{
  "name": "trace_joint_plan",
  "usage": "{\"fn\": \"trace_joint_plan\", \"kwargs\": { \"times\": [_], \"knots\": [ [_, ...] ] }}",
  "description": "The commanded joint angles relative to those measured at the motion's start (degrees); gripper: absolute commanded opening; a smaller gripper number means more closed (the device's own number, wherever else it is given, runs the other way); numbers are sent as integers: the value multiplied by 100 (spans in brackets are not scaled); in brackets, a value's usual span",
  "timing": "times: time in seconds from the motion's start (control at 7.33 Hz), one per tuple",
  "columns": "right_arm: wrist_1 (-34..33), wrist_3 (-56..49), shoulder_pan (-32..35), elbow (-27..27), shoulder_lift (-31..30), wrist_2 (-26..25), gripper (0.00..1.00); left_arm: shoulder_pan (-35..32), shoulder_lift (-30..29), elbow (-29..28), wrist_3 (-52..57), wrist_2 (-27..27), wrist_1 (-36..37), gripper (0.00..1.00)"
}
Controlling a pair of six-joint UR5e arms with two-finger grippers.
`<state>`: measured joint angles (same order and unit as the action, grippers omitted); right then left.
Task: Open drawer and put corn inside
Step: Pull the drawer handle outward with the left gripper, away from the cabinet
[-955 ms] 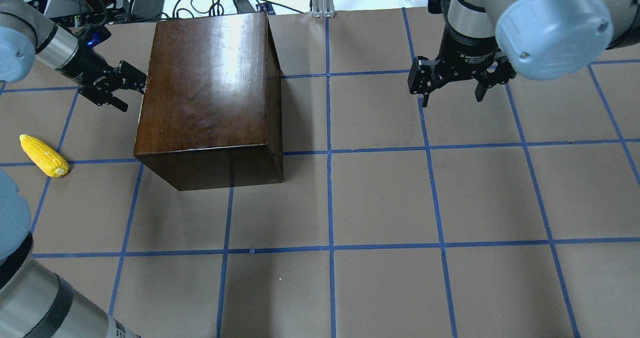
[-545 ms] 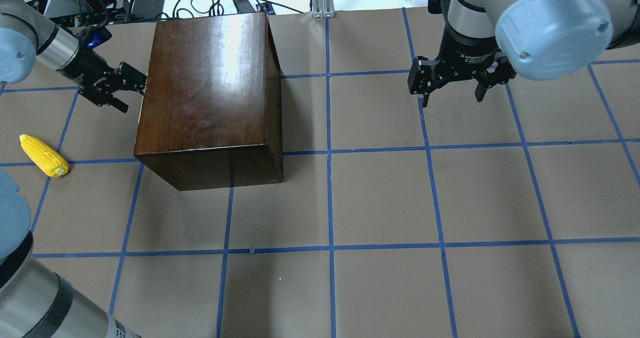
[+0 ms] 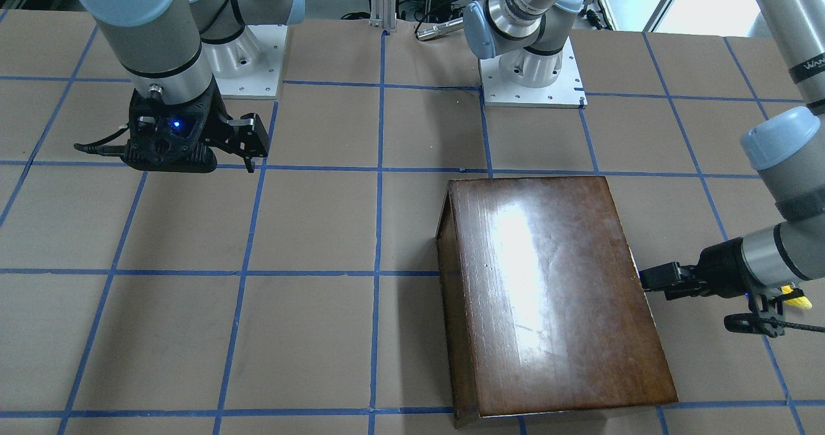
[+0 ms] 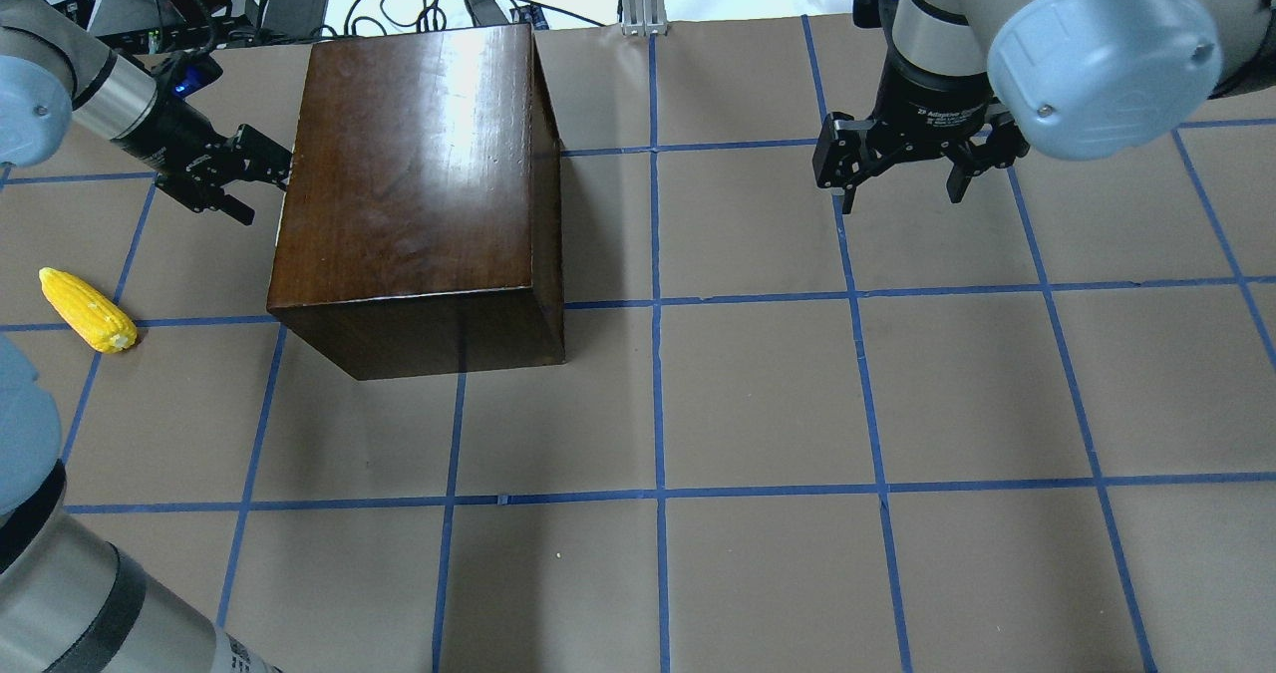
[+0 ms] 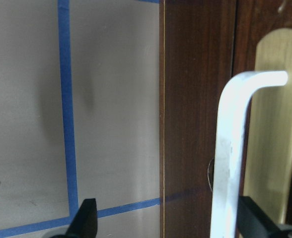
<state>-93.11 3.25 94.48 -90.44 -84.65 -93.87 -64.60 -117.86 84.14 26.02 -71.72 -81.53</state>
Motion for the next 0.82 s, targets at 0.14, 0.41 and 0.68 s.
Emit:
{"fn": "trace_joint_plan", "kwargs": {
  "times": [0.14, 0.41, 0.68],
  "knots": [
    [4, 0, 0, 0, -8, 0, 100, 0, 0, -3, -9, -26, 40, 100],
    [-5, 0, 0, 0, -8, 0, 100, 61, -9, 6, -9, -26, 49, 100],
    [4, 0, 0, 0, -8, 0, 100, 97, -87, -3, 0, -26, 189, 100]
  ]
}}
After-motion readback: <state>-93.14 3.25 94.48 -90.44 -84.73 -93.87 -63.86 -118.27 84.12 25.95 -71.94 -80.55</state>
